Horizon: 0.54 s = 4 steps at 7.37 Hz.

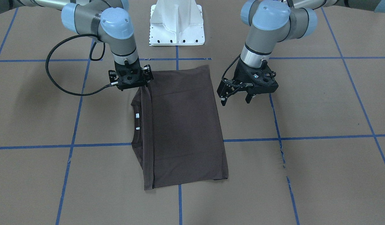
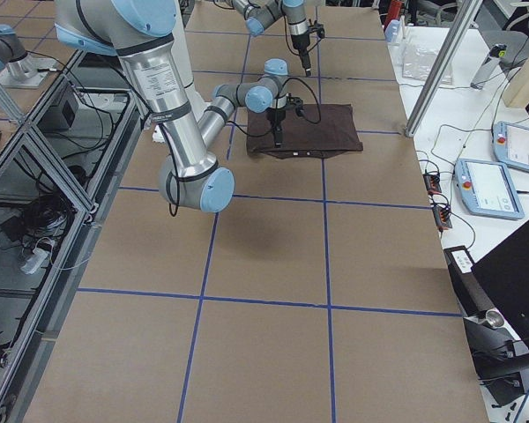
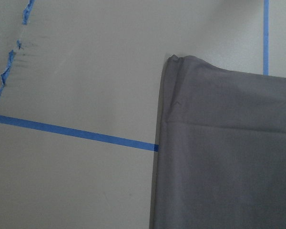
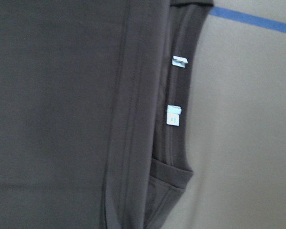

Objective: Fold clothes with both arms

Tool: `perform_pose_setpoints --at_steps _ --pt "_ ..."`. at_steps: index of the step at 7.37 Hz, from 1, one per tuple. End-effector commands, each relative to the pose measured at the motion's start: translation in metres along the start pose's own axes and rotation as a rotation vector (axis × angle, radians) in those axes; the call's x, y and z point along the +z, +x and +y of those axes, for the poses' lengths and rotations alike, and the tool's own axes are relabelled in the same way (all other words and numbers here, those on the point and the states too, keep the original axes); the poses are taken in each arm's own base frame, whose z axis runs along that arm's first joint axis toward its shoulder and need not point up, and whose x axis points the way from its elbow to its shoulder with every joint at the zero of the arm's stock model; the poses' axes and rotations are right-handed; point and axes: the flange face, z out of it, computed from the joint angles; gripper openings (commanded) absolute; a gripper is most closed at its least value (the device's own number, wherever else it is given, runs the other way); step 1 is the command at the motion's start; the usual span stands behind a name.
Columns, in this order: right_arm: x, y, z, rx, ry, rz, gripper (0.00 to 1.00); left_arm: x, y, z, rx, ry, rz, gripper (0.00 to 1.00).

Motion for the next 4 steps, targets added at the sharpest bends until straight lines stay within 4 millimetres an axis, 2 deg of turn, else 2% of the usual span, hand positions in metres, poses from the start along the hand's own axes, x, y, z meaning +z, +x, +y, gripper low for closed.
perform_pose_setpoints --at_steps 1,3,4 --pt "0.032 -0.017 0.012 -0.053 0.04 -0.005 0.91 0.0 0.0 0.0 -0.001 0.0 0.001 1.0" --pt "0.044 -0.03 0.028 -0.123 0.048 0.014 0.75 0.001 0.0 0.0 -0.001 0.0 -0.001 1.0" --pt "0.046 -0.034 0.031 -0.13 0.047 0.013 0.59 0.001 -0.001 0.0 -0.002 0.0 -0.002 1.0"
